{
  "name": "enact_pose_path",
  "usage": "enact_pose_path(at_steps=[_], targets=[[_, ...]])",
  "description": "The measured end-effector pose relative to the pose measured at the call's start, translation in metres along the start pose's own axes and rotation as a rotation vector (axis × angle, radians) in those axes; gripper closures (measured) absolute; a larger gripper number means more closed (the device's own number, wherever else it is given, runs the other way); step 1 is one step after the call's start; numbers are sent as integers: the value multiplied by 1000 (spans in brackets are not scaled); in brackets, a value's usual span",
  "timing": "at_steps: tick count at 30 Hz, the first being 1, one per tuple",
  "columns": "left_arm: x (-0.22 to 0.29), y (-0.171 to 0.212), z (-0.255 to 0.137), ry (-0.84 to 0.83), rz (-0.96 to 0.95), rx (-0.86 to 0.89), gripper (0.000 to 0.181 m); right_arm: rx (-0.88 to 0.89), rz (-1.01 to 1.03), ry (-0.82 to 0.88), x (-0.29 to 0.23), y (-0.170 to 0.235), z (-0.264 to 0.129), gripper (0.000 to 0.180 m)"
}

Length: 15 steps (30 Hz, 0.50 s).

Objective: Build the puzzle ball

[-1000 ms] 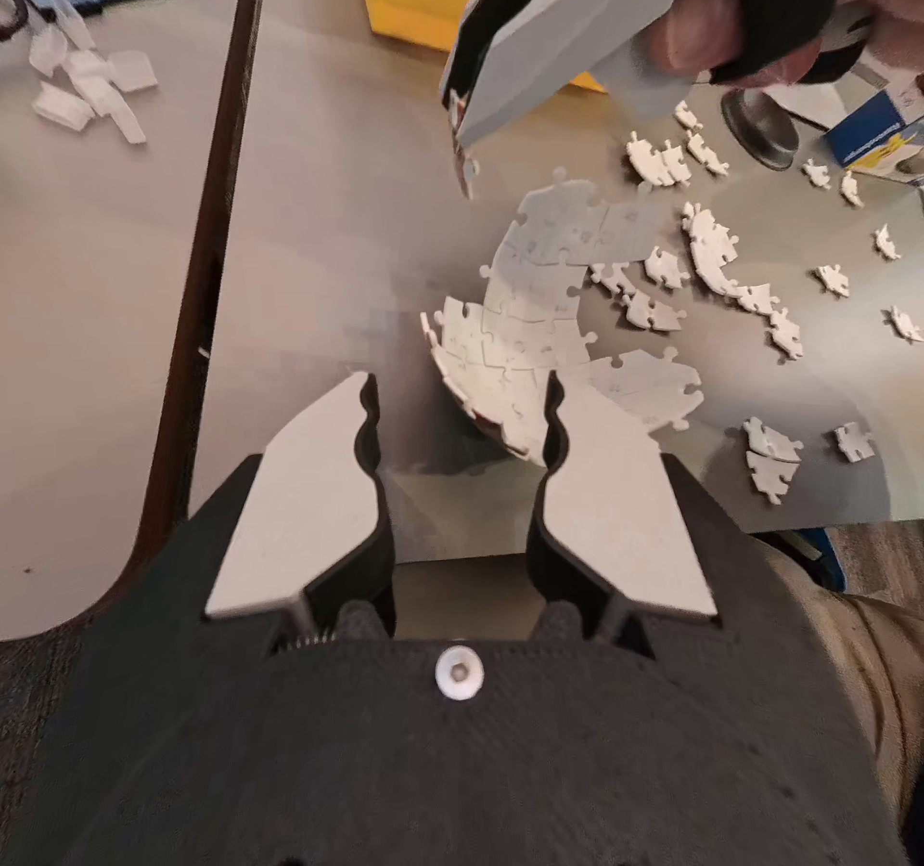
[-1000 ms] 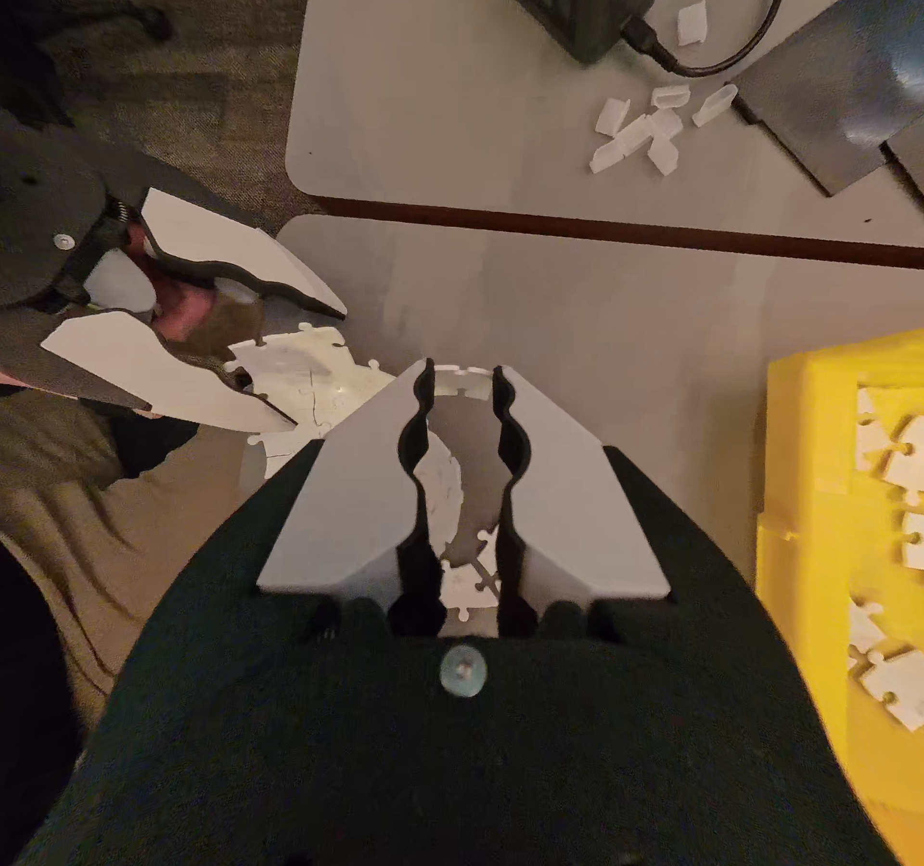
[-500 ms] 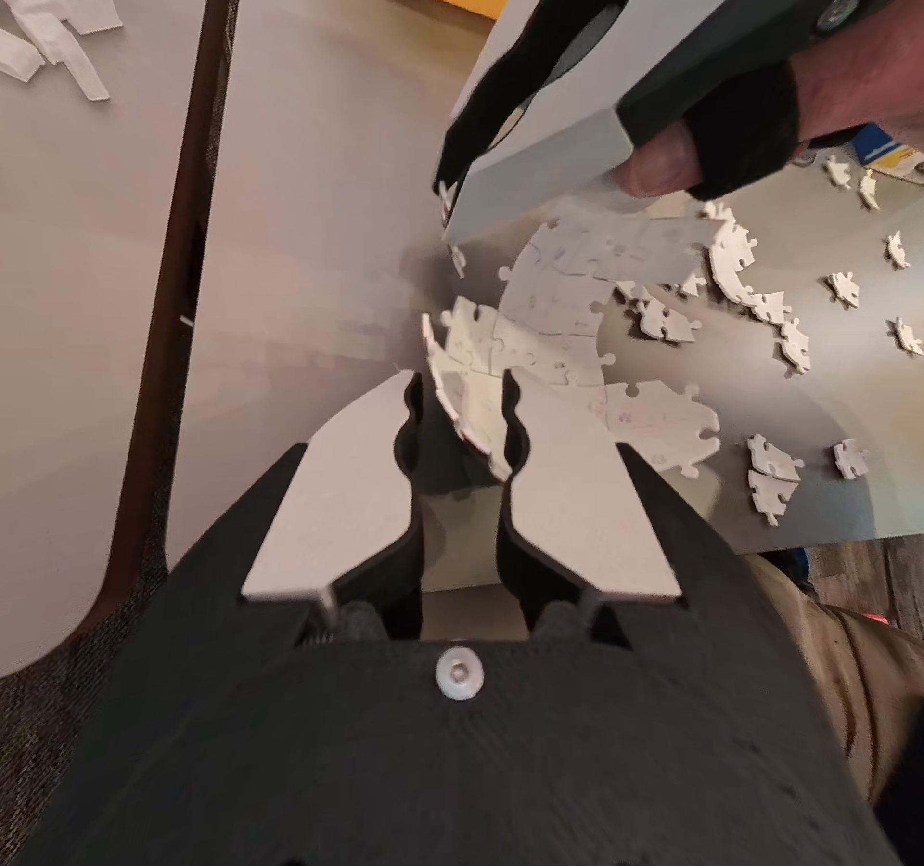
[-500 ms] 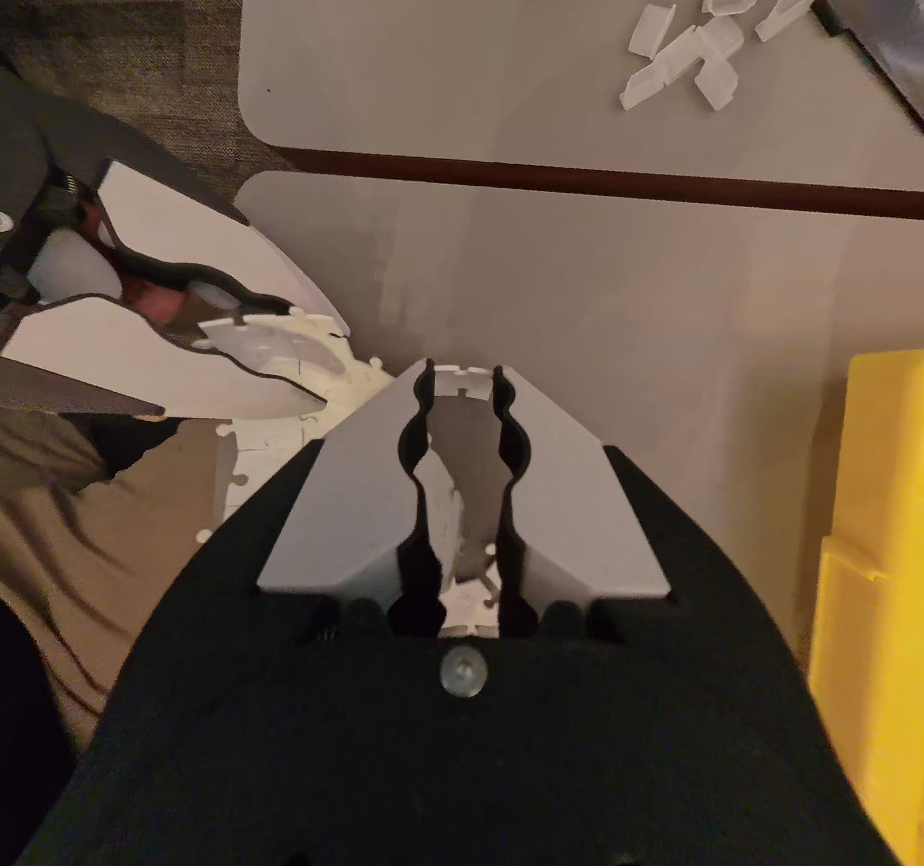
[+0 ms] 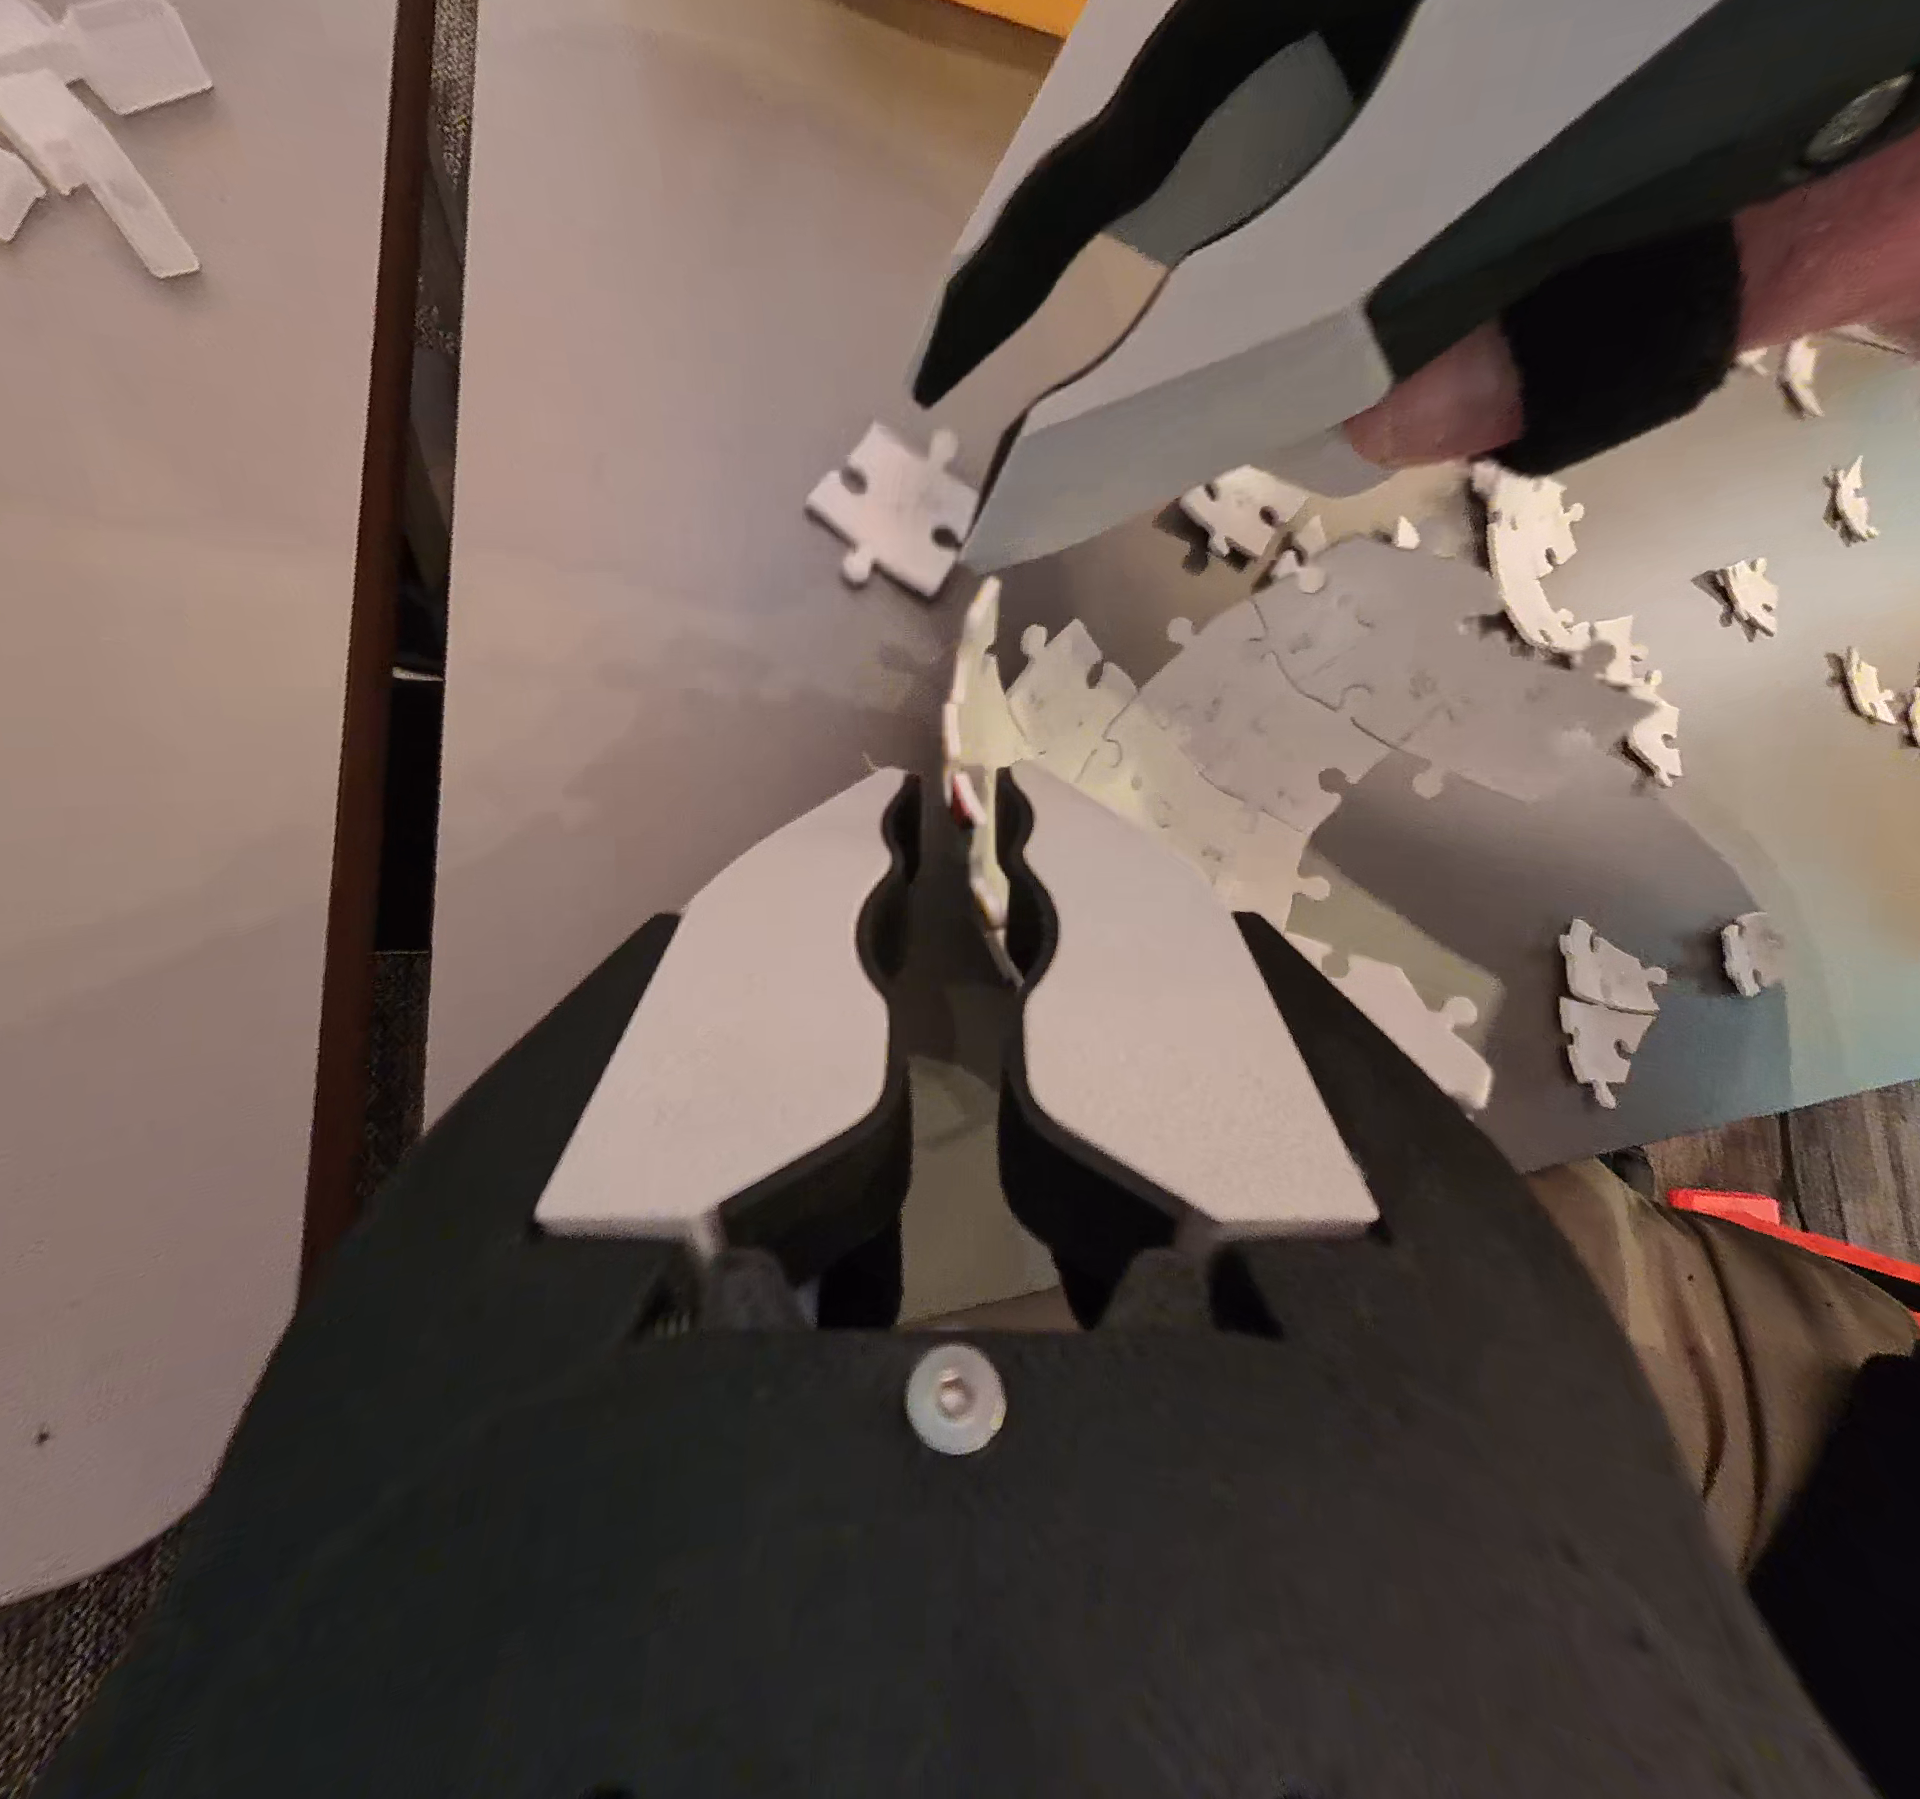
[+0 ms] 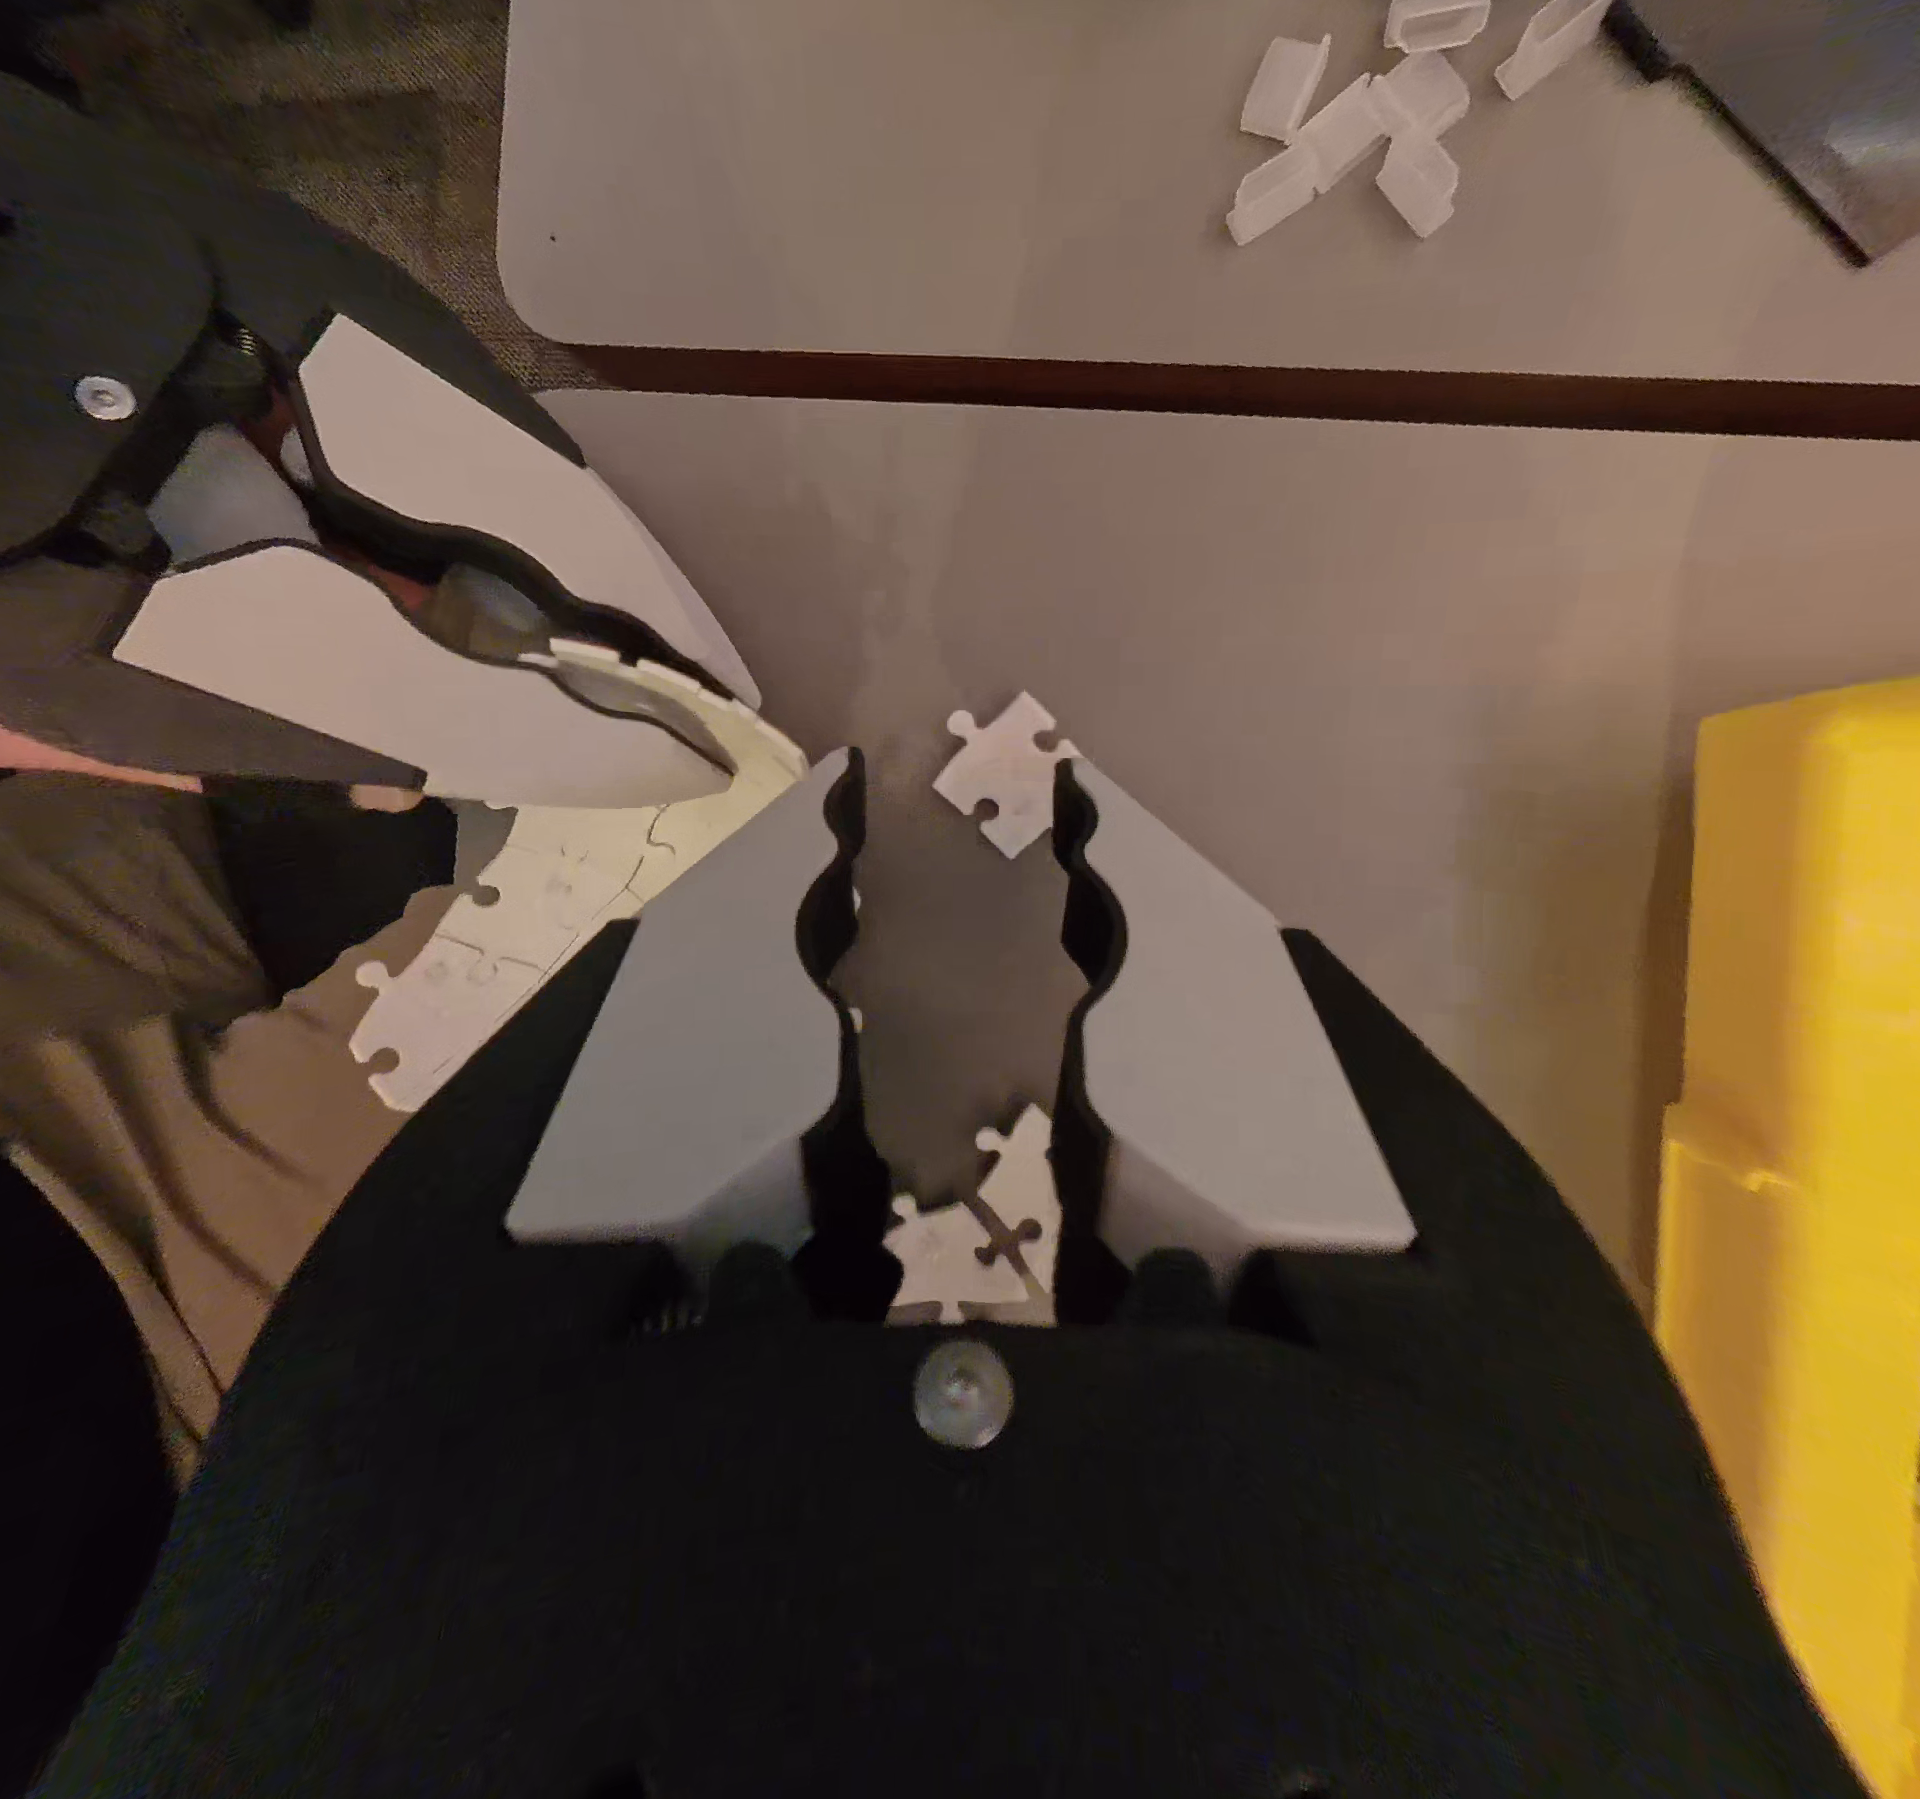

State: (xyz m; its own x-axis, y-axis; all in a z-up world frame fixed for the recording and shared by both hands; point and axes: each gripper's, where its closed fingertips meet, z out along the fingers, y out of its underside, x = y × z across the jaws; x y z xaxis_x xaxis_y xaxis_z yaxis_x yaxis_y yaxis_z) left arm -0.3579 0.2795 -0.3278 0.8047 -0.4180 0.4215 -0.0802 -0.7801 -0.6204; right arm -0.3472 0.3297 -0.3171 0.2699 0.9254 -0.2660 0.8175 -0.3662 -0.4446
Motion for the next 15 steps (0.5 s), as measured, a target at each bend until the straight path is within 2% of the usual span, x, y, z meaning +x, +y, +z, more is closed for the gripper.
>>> enact_pose_path(at_steps=[3, 6, 12, 15], targets=[[-1, 0, 0, -2, 1, -3, 167, 30, -64, -6, 7, -2, -11, 143], [-1, -1, 0, -5, 3, -3, 167, -15, -193, -4, 15, 3, -13, 141], [-3, -1, 2, 3, 1, -10, 167, -95, -275, 18, 24, 18, 5, 138], [-4, -3, 4, 8, 2, -14, 166, -67, -261, 43, 23, 15, 13, 158]])
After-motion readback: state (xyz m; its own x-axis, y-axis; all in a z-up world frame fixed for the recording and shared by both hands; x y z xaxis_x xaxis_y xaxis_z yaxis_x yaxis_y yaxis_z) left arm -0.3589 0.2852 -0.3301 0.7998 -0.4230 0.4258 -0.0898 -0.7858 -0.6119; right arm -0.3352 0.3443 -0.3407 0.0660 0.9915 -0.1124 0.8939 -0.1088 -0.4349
